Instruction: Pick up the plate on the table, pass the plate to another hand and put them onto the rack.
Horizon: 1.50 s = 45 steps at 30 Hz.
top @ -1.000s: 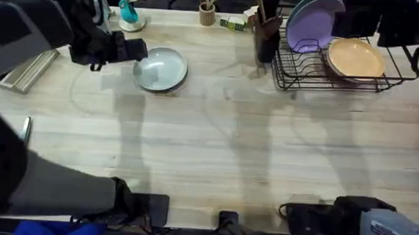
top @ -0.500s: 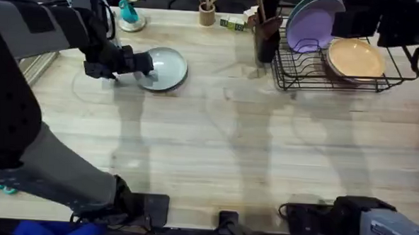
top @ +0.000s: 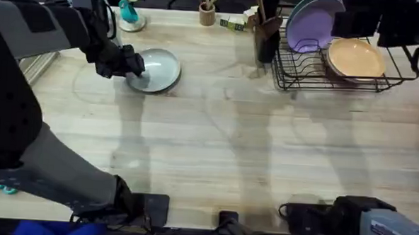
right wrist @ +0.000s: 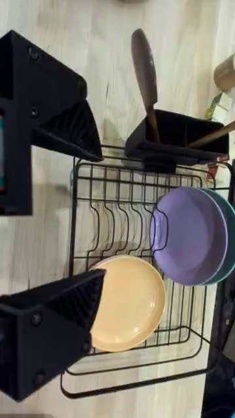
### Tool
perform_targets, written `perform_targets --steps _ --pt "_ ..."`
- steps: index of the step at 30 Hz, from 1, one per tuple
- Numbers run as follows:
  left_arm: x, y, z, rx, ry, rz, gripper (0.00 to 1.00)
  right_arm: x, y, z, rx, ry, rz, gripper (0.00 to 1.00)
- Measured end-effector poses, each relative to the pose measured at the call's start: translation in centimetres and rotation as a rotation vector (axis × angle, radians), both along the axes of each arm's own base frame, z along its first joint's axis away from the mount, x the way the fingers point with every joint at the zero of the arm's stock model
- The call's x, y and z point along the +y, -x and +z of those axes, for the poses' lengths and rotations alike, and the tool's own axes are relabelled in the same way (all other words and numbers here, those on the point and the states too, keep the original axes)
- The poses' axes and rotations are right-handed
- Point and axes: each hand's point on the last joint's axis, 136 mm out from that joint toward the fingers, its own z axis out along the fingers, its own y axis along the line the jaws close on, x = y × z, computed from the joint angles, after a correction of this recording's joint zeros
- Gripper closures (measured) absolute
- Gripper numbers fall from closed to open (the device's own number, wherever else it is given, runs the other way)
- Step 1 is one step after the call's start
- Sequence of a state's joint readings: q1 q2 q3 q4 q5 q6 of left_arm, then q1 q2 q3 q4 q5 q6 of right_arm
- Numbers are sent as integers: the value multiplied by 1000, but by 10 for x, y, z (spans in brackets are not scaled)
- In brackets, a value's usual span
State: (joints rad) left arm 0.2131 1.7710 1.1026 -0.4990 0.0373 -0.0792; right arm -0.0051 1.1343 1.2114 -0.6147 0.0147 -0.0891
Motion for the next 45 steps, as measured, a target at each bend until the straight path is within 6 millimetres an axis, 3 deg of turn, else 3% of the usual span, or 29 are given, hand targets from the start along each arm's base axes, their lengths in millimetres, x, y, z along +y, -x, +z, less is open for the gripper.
perform_targets --steps 3,5,13,27,36,45 --pt "1 -1 2 -5 1 8 893 0 0 0 0 0 0 7" --pt "1 -5 5 -19 10 7 948 0 0 0 0 0 0 7" --pt "-1 -1 13 16 25 5 959 0 0 0 0 0 0 7" --pt "0 -26 95 -17 30 -9 959 0 0 0 0 0 0 7" --pt "-9 -30 135 -42 67 -32 959 0 0 1 -3 0 0 7" --pt "-37 -32 170 -59 68 -98 959 0 -1 1 -4 0 0 7"
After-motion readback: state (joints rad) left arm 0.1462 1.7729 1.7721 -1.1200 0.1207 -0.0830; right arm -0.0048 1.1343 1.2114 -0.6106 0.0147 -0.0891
